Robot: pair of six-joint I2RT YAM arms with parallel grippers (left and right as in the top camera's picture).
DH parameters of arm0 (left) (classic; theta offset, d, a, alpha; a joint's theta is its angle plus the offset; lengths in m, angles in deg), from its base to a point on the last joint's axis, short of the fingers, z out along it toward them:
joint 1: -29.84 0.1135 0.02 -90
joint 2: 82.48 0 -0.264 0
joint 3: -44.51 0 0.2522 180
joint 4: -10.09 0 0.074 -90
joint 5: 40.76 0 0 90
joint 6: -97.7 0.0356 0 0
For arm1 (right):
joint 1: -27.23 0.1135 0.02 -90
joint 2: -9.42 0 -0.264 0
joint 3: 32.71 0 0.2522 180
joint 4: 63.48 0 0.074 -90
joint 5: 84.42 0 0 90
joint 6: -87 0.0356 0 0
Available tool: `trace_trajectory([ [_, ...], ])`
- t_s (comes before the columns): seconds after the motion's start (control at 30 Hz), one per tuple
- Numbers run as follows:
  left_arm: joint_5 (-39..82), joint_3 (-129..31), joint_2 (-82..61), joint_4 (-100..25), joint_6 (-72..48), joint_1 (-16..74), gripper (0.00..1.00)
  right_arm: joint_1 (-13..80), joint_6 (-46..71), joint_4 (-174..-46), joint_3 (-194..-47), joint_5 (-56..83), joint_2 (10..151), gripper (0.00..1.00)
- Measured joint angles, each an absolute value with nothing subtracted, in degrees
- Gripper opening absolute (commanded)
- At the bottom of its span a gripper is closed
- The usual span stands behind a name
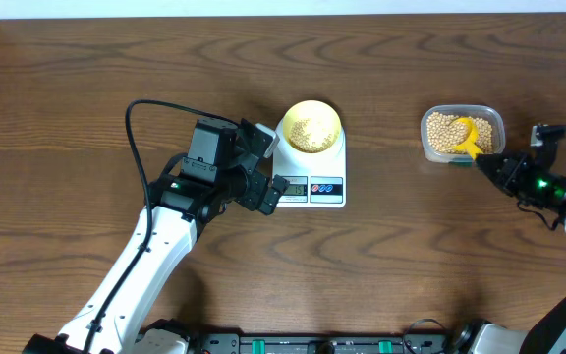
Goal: Scoop item into bowl and weigh 50g on scale
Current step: 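Lower the scoop into the soybeans again with the right gripper, then scoop soybeans and lift the filled scoop out of the tub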
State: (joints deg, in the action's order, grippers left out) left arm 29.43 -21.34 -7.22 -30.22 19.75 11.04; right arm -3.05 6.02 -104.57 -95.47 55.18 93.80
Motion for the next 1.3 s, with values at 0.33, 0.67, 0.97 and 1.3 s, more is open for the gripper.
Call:
trace_trajectory([
  [0.33, 29.43, -21.34, -7.22, -30.22, 19.75, 11.04, 1.00, -7.53, 6.19, -104.62, -95.47, 61.78, 93.80, 0.01],
  [0.67, 29.43, -21.34, -7.22, -30.22, 19.75, 11.04, 1.00, -12.32, 8.62, -106.71, -95.44, 66.57, 93.80, 0.01],
  [0.97, 29.43, -21.34, -7.22, -30.22, 19.77, 11.04, 1.00, -16.01, 11.94, -106.78, -94.07, 70.46, 93.80, 0.01],
  [1.3, 29.45, -21.34, -7.22, -30.22, 19.75, 11.04, 1.00, -17.12, 12.97, -106.78, -93.15, 76.52, 93.80, 0.01],
])
